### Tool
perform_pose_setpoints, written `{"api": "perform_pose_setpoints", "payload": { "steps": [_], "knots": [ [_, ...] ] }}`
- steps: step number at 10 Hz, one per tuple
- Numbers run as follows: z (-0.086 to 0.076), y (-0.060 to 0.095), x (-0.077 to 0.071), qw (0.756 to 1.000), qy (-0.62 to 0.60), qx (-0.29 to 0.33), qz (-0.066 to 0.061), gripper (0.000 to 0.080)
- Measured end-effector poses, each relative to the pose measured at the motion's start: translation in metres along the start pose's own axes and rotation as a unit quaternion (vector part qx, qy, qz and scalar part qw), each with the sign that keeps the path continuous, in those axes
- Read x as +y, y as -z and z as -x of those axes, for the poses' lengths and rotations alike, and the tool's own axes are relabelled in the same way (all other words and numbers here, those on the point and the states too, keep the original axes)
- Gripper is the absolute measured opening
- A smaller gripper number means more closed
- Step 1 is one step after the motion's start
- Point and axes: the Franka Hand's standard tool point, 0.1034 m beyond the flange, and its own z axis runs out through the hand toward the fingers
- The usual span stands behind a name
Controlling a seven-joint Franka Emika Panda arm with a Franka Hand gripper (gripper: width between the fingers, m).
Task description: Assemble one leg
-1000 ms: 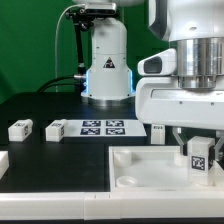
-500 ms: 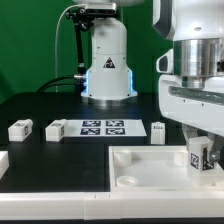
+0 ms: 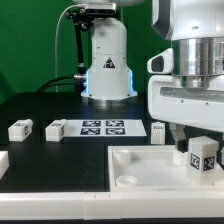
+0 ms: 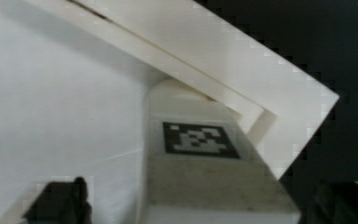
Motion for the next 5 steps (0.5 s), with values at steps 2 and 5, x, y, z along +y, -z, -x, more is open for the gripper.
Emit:
{"api": "perform_pose_setpoints", "payload": {
  "steps": [2,5],
  "knots": [
    [0.0050,0.0003,-0.0028,0.992,0.125,-0.002,-0.001,0.0648],
    [0.0100,0.0035,-0.0072,0.944,0.329,0.000,-0.001,0.0649]
  ]
}}
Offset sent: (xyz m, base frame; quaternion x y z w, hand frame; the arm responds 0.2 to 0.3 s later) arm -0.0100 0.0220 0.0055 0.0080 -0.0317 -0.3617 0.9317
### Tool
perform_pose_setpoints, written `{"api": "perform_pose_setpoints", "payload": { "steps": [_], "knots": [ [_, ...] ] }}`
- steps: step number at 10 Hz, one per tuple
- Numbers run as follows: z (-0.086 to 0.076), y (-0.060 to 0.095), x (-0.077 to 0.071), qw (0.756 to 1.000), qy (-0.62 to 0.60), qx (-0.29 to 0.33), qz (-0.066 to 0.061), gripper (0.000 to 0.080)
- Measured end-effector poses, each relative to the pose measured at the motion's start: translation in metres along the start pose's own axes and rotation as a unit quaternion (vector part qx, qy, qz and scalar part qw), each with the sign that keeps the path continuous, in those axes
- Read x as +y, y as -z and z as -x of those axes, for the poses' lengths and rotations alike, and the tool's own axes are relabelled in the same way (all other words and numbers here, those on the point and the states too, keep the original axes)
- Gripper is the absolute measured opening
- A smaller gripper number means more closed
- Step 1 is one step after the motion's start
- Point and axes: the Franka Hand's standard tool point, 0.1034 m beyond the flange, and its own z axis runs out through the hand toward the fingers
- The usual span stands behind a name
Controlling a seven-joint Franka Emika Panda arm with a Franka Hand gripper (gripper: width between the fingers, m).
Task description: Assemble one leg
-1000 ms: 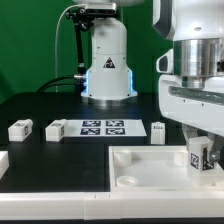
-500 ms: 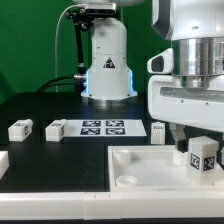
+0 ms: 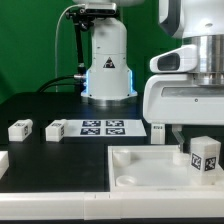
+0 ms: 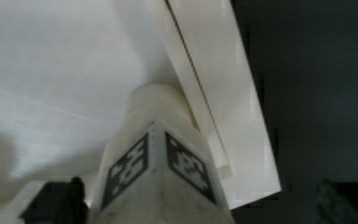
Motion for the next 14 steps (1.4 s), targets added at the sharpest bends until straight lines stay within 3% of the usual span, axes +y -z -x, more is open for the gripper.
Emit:
{"api": "perform_pose_setpoints", "payload": {
  "steps": [3,7,11,12,13,14],
  "knots": [
    [-0.004,0.001,0.011,0.983,0.183,0.000,0.007,0.0649],
    [-0.006,-0.002,0.022,0.933,0.358,-0.004,0.024,0.0649],
    [-0.006,-0.003,0.023,0.928,0.372,-0.004,0.026,0.0622],
    [-0.006,-0.003,0.023,0.928,0.372,-0.004,0.026,0.0450],
    [-0.006,-0.003,0.023,0.928,0.372,-0.004,0.026,0.0450],
    [-0.006,-0.003,0.023,0.932,0.362,-0.004,0.026,0.0290]
  ]
}}
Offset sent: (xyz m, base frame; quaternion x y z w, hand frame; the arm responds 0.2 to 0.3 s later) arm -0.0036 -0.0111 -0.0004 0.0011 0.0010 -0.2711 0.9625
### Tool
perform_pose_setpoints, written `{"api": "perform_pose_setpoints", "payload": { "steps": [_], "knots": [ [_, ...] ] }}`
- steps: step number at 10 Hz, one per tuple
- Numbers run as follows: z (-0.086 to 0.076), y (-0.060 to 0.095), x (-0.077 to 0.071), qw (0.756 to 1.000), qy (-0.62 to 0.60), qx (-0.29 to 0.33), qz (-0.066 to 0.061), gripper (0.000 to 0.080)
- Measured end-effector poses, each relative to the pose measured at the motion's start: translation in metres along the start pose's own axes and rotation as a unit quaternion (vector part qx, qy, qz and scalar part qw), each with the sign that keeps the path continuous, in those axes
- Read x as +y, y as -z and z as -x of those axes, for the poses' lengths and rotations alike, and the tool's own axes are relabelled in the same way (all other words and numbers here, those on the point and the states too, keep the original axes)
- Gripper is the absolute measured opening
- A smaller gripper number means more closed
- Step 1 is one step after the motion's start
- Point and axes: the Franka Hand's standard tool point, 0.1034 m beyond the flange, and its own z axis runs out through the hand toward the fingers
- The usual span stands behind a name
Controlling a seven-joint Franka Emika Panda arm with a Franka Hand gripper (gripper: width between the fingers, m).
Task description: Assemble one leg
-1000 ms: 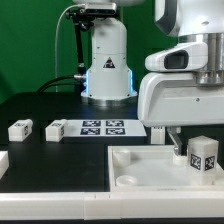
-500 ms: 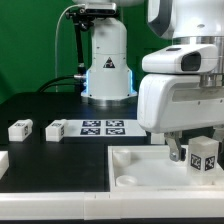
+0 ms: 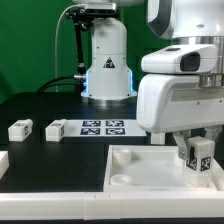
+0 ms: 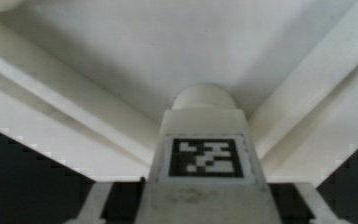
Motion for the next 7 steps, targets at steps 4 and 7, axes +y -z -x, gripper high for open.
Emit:
{"api": "perform_pose_setpoints", "payload": {
  "steps": [4,7],
  "knots": [
    [-0.0001,-0.0002,-0.0009,0.993,-0.115,0.001,-0.003,0.0291],
    [0.0021,0.0000,-0.0090,0.933,-0.358,0.013,-0.015,0.0291]
  ]
}}
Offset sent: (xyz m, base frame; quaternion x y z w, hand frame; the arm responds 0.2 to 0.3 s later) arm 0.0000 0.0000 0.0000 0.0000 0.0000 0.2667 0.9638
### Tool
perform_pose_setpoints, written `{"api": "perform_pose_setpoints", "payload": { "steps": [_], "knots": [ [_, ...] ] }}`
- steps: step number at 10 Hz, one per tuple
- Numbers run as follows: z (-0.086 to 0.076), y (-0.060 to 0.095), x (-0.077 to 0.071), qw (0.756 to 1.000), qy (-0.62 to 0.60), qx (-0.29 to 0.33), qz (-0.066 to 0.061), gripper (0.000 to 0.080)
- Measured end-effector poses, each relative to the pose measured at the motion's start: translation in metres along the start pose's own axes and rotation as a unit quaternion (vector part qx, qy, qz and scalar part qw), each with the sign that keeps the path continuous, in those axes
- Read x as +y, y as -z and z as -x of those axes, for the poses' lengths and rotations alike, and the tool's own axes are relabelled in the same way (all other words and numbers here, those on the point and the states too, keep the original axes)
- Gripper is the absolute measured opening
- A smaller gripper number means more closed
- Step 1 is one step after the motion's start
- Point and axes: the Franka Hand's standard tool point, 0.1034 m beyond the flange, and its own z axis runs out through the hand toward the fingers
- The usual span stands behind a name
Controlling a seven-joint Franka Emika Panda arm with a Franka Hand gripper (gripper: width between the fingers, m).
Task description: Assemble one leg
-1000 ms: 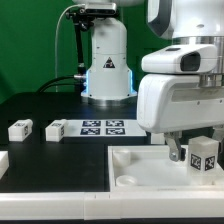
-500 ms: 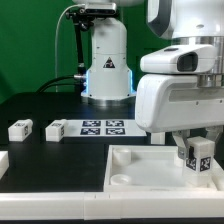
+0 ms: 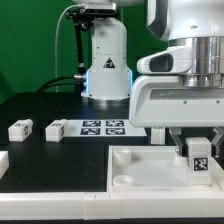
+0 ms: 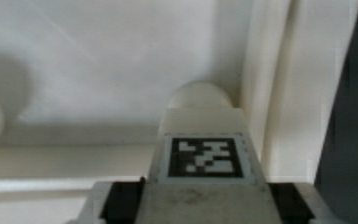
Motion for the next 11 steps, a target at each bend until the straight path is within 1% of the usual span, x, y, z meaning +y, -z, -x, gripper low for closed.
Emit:
{"api": "perform_pose_setpoints", "payload": {
  "steps": [1,2,3,4,5,6,7,8,9,10,11],
  "knots": [
    [0.0017,0.0001,-0.0022,0.998,-0.059,0.001,0.002,0.0291],
    [0.0028,-0.0006,-0.0023,0.990,-0.141,0.000,0.001,0.0291],
    [0.0029,-0.0012,-0.0039,0.975,-0.224,0.001,-0.001,0.0291],
    [0.0027,-0.0014,-0.0048,0.954,-0.298,0.003,0.001,0.0291],
    [0.0023,-0.0017,-0.0057,0.928,-0.371,0.005,0.002,0.0291],
    [0.0020,-0.0018,-0.0058,0.908,-0.418,0.008,0.005,0.0291],
    [0.0017,-0.0016,-0.0056,0.900,-0.435,0.009,0.005,0.0291],
    [0.0013,-0.0011,-0.0048,0.887,-0.462,0.006,0.000,0.0291],
    [0.0016,-0.0011,-0.0055,0.888,-0.461,0.006,0.000,0.0301],
    [0.0017,-0.0012,-0.0057,0.897,-0.442,0.005,0.000,0.0301],
    [0.0017,-0.0012,-0.0060,0.899,-0.438,0.006,-0.001,0.0486]
  ]
}}
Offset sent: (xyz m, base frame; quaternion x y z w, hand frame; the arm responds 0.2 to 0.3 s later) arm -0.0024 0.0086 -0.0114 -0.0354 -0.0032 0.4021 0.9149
